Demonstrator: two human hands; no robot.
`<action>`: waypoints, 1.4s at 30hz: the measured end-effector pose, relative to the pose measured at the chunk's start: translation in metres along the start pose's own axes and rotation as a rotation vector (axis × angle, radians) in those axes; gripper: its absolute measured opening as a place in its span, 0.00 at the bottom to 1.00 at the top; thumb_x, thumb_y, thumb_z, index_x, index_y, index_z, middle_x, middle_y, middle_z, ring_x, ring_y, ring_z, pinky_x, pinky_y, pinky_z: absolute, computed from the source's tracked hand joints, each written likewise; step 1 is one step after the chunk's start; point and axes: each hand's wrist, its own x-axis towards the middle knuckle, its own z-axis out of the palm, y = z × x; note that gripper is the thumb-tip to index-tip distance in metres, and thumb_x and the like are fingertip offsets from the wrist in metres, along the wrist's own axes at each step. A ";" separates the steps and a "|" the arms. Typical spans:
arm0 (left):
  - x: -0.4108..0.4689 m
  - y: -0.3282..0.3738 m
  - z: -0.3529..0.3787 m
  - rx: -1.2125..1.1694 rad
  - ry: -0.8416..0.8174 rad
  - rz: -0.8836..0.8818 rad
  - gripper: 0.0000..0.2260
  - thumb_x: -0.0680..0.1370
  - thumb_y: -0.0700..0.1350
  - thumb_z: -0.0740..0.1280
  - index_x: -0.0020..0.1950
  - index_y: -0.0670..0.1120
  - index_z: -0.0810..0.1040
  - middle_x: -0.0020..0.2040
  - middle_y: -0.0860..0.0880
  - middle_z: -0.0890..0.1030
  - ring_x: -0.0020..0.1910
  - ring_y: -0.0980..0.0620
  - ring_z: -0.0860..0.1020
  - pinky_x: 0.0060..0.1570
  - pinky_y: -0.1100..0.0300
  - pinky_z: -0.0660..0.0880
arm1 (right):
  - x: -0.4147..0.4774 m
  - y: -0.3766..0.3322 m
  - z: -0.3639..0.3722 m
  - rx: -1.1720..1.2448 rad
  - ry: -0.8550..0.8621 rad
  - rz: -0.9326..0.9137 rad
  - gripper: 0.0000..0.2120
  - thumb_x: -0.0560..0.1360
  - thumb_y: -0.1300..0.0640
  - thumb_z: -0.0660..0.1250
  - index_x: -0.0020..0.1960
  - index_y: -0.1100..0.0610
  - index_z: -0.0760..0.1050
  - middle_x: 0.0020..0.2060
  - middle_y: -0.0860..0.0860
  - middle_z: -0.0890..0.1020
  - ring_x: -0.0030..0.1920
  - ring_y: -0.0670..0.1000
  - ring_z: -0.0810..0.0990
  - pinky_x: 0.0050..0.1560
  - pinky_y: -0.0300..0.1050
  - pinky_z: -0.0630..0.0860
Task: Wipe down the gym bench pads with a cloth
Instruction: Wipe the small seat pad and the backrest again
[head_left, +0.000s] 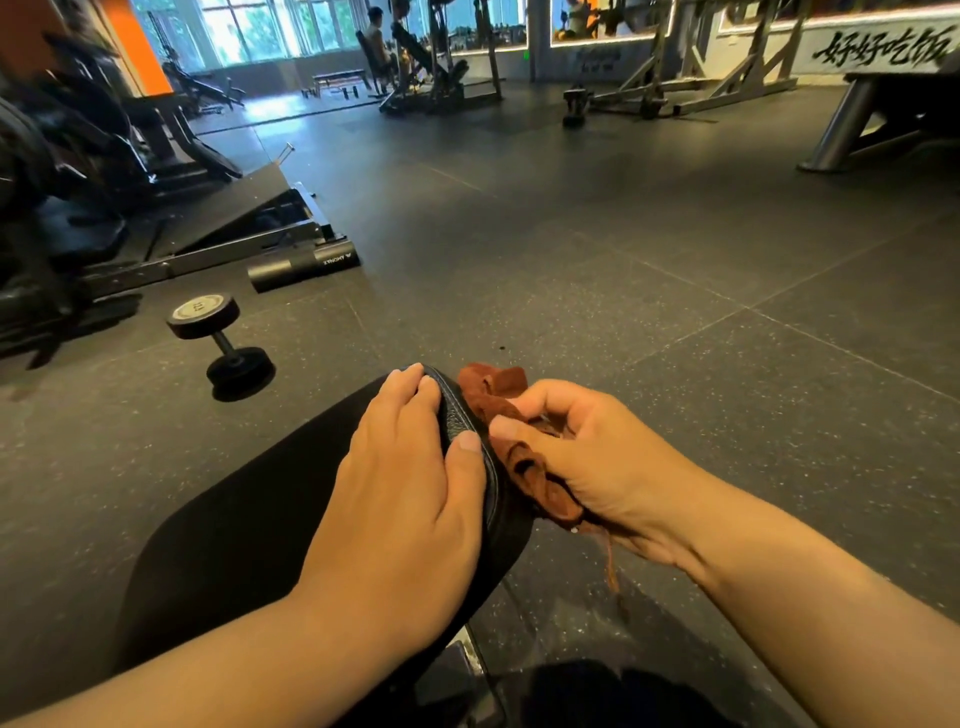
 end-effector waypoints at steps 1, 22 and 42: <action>0.000 -0.001 0.001 0.000 0.000 -0.003 0.30 0.79 0.60 0.48 0.81 0.53 0.54 0.79 0.61 0.51 0.77 0.66 0.46 0.72 0.66 0.45 | 0.009 0.000 0.005 -0.049 0.041 -0.017 0.03 0.76 0.59 0.72 0.44 0.55 0.80 0.40 0.54 0.84 0.39 0.47 0.80 0.43 0.42 0.78; -0.001 -0.002 0.001 -0.052 -0.001 -0.006 0.29 0.80 0.59 0.50 0.80 0.52 0.56 0.79 0.61 0.53 0.77 0.65 0.47 0.77 0.60 0.48 | -0.029 0.003 -0.006 -0.349 -0.020 -0.260 0.08 0.78 0.62 0.69 0.55 0.57 0.83 0.49 0.47 0.86 0.49 0.41 0.83 0.52 0.33 0.75; -0.002 -0.001 0.000 -0.091 0.009 -0.024 0.27 0.80 0.57 0.51 0.80 0.52 0.58 0.79 0.60 0.55 0.77 0.66 0.49 0.78 0.57 0.50 | -0.004 0.009 0.014 -0.336 0.178 -0.245 0.09 0.79 0.59 0.68 0.55 0.49 0.84 0.51 0.43 0.86 0.54 0.41 0.83 0.62 0.40 0.77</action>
